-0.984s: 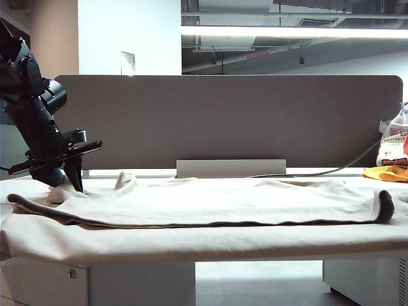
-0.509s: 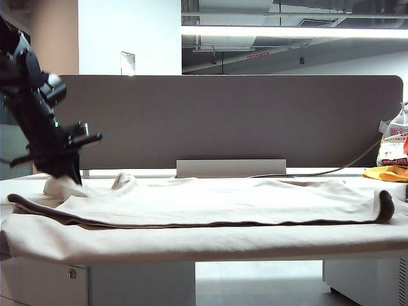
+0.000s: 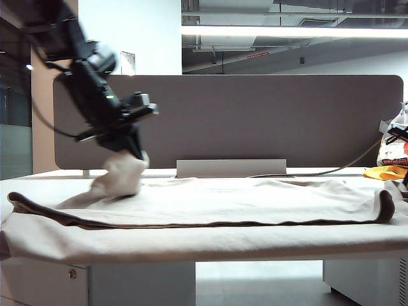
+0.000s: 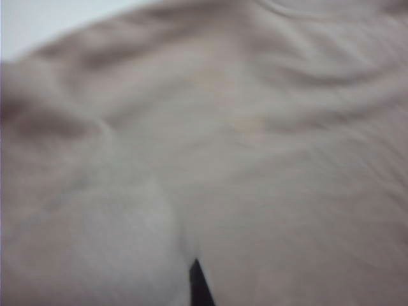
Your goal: Fold the bottom side of the T-shirt horizontally towards the center, about one-third of the way, then fold the sleeve back towards the center, creating a straight line along the edge of the T-shirt, and finally fold the bottom of the T-shirt up towards the top, creating a neat rectangle.
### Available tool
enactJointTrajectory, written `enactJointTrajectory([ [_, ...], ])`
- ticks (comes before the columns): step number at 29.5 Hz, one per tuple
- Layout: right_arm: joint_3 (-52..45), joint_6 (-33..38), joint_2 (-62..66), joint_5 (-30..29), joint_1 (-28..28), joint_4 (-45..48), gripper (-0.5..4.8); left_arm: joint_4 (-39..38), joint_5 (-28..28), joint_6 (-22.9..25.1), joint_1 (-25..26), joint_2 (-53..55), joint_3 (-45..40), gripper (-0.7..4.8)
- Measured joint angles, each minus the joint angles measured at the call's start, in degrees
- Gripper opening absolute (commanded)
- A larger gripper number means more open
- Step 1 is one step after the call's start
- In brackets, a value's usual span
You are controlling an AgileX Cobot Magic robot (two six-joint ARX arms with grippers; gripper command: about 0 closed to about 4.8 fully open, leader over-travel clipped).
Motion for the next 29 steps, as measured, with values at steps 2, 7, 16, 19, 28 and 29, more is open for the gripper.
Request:
enactJointTrajectory([
  [2,0.0,0.0,-0.02,-0.28,0.74,-0.02,-0.08,0.33,-1.4,1.16,-2.21,0.17,0.02,-0.06],
  [7,-0.02,-0.2,-0.02,-0.7,1.57,-0.04,-0.08,0.79,-2.38,1.86,-3.98,2.84,0.11,1.12],
  [16,-0.02,-2.58,-0.04,-1.51,1.66,-2.12,-0.08,-1.4,-11.32,1.97,-3.45,5.6,0.17,4.79],
  [19,-0.02,-2.73,-0.07,-2.25,1.68,-2.19,-0.08,-2.95,-12.57,2.82,-3.17,5.7,1.66,4.79],
  [28,-0.04,-2.75,-2.91,-3.43,2.67,-0.55,-0.08,-4.55,-12.55,3.17,-3.23,5.49,12.41,4.79],
  [29,0.02,-2.75,-3.45,-3.43,2.75,-0.2,-0.08,-4.72,-12.57,3.19,-3.17,5.44,12.85,4.79],
])
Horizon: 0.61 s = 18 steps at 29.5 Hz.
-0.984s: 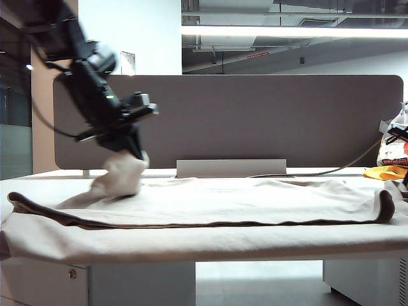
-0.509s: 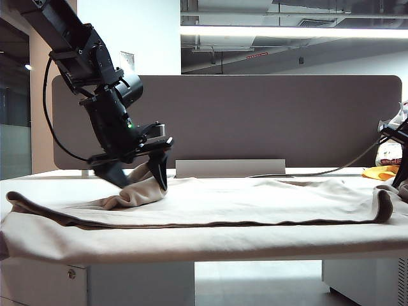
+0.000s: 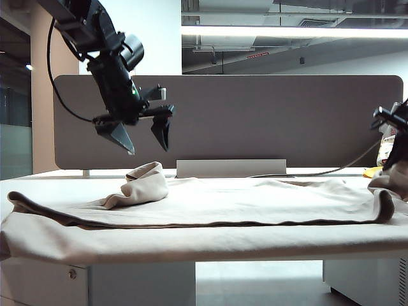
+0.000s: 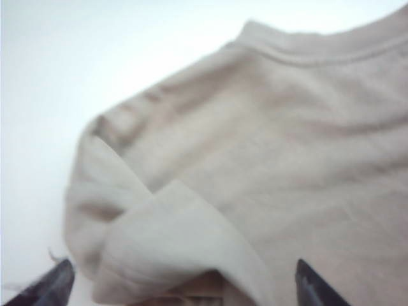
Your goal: Fold the bottom side of the T-shirt horizontally towards the center, about one-third of the way, then fold the sleeve back towards the center, creating a straight line along the edge of the T-shirt, and finally fold the bottom of the T-shirt up towards the top, creating a neat rectangle.
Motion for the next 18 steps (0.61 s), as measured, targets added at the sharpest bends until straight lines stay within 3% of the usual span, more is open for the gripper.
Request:
enactJointTrajectory([
  [18,6.4,0.57,-0.2,-0.2,11.85,-2.16,-0.08,-5.16,-0.61,0.17,1.49,0.07,0.37,4.79],
])
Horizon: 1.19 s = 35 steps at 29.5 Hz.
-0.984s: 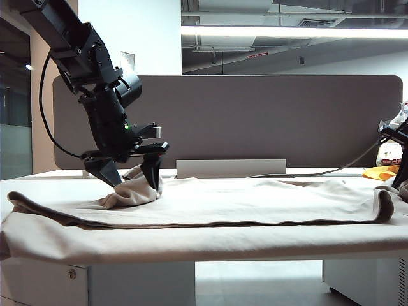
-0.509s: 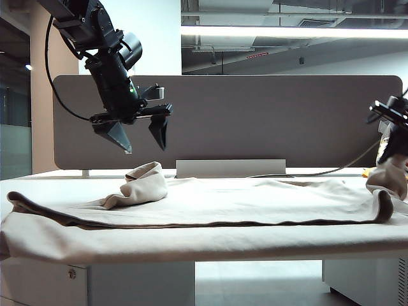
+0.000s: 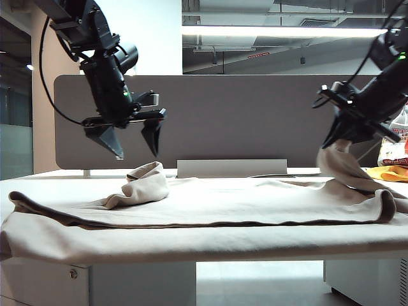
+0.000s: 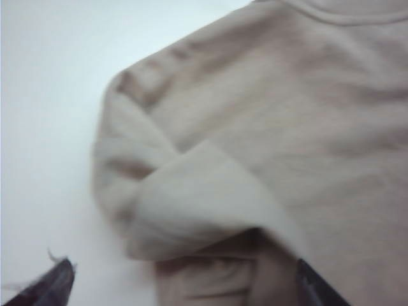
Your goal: Fold the bottom side of the T-shirt horizontally towards the center, about one-third of the way, then fold the sleeve back towards the center, creating a straight line along the edge of the T-shirt, and finally fold the bottom of the T-shirt up towards the top, creating a neat rectangle.
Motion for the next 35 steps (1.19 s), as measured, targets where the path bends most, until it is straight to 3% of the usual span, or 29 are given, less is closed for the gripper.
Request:
enactJointTrajectory([
  [3,0.0,0.44,0.04,1.07,1.42,0.02,0.19,-0.87,0.0,-0.42,0.98,0.0,0.0,4.79],
  [6,0.02,0.48,0.17,1.29,2.38,0.22,2.01,-1.55,0.74,-0.5,1.84,0.0,0.0,4.79],
  [7,0.02,0.52,0.17,1.31,2.47,0.22,3.0,-1.86,0.92,-0.61,2.03,0.0,0.0,4.79],
  [9,0.04,1.25,0.17,1.31,2.58,0.22,4.49,-2.4,1.33,-0.79,2.16,0.0,0.0,4.79],
  [10,0.07,1.75,0.17,1.29,2.56,0.22,4.79,-2.36,1.4,-0.87,2.16,0.0,0.0,4.79],
  [17,0.07,3.52,0.17,-0.26,2.45,0.2,4.79,-2.34,2.82,-2.21,2.08,0.0,0.0,4.79],
  [23,0.07,3.91,0.17,-0.81,5.75,-0.13,4.79,-2.29,3.04,-3.3,2.05,0.0,0.0,4.79],
  [27,0.07,3.67,0.17,0.57,8.39,-1.16,4.18,-2.29,3.06,-3.98,2.05,0.0,0.0,4.79],
  [32,-0.02,3.32,0.2,3.98,9.73,-3.56,4.08,-2.32,3.56,-4.13,2.08,0.0,0.0,4.79],
  [33,-0.04,3.23,0.2,4.68,9.79,-3.76,3.83,-2.34,3.8,-4.13,2.05,0.0,0.0,4.79],
  [35,-0.04,3.06,0.2,5.44,9.66,-4.07,2.62,-2.4,3.91,-4.13,2.05,0.0,0.0,4.79],
])
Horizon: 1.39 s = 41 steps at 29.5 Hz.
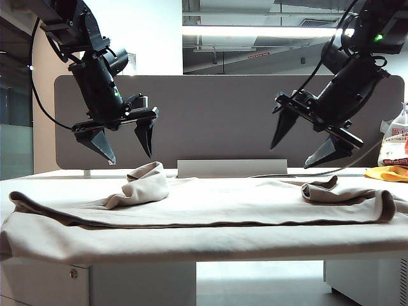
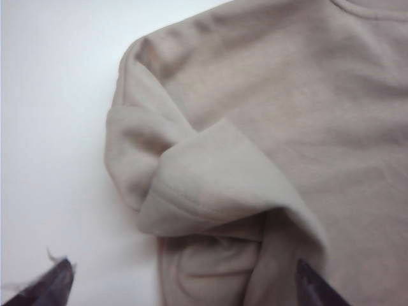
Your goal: Fold the bottom side of the T-shirt horizontally towards the center, about one-third of the way, then fold the sleeve back towards the center, creating a straight line along the edge of the T-shirt, and finally fold the bottom of the T-shirt up towards the top, creating a neat rectangle.
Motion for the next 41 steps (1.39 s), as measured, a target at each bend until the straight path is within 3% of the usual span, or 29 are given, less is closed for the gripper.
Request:
enactJointTrajectory([
  [2,0.0,0.0,0.0,0.13,-0.15,-0.07,1.31,0.07,-0.02,-0.02,0.0,0.0,0.0,4.79],
  [3,0.0,-0.11,0.0,-0.04,-0.28,-0.15,1.05,0.09,-0.02,-0.04,0.0,0.0,0.0,4.79],
  [6,0.0,-1.14,0.0,-1.46,0.0,-0.79,0.79,0.85,-0.04,-0.22,0.0,0.37,0.02,4.35],
  [9,0.0,-1.9,0.0,-1.99,1.46,-1.11,0.39,1.51,0.48,-0.76,-0.02,1.55,0.04,4.34],
  [13,0.0,-2.8,0.0,-2.1,2.58,-1.09,0.39,1.14,4.0,-2.8,0.02,3.98,-0.02,4.32],
  [17,0.0,-3.21,0.0,-2.12,2.58,-1.14,0.39,0.98,6.36,-4.04,-0.11,4.63,-0.11,3.88],
  [30,0.02,-3.69,0.0,-2.58,2.49,-1.7,0.39,8.28,14.21,-6.88,-2.4,4.63,-0.07,3.88],
  [37,0.04,-3.74,0.0,-3.17,2.62,-1.86,0.39,11.67,23.98,-7.06,-3.82,4.63,-0.04,3.88],
  [39,0.07,-3.74,-0.02,-3.17,2.62,-1.97,0.39,11.45,23.52,-7.61,-3.93,4.59,-0.04,3.88],
  [41,0.07,-3.76,0.0,-3.17,2.62,-2.19,0.39,9.94,19.28,-8.31,-3.96,4.5,0.02,3.88],
])
